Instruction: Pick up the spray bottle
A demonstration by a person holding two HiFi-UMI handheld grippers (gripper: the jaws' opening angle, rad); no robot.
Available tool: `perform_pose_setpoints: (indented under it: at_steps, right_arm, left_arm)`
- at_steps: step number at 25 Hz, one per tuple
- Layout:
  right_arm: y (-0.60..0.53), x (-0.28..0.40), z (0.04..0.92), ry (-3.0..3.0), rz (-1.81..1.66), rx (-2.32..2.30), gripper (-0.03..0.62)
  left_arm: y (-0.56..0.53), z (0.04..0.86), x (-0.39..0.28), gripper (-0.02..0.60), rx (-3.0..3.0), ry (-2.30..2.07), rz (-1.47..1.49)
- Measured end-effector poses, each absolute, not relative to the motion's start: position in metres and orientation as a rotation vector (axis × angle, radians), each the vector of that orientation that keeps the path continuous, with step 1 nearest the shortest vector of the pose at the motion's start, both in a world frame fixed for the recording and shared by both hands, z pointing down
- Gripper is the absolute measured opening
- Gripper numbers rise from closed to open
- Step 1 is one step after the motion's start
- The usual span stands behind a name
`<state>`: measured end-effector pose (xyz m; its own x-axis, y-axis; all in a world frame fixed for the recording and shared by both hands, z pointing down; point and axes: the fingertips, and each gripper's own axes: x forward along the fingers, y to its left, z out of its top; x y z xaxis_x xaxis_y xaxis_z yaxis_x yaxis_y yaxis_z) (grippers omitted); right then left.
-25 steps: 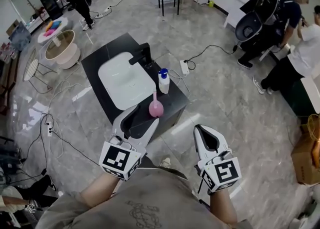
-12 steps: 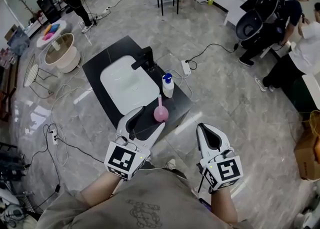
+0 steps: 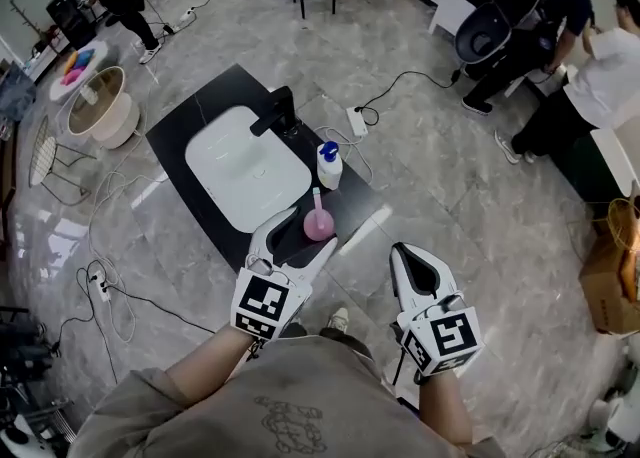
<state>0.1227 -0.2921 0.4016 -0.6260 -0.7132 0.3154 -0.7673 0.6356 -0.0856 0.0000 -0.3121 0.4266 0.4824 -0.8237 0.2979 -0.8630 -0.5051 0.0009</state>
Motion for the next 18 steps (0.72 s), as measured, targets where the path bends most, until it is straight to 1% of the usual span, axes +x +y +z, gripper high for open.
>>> perform_pose_setpoints:
  at_steps: [2,7,13,18]
  right_arm:
    - [-0.293,0.123,0.406,-2.579,0.325,1.214,0.028]
    - [-0.296,0.118,0.424,-2.526,0.357,1.221,0.028]
    - [-0.296,0.109,0.44,-2.477,0.381,1.205,0.028]
    - [-0.296,0.107,0.453,-2.442,0.424,1.212,0.028]
  left_arm:
    - [-0.318,0.444,0.0,0.273,2.558,-1.466,0.427]
    - [-0.333,0.496,0.0,0.275,2.574,-1.449,0.624]
    - [-0.348,0.538,-0.004,0.275,2.573,-1.366,0.65]
    - [-0.35,0.574,0.005,0.275,2.566,-1.242,0.671]
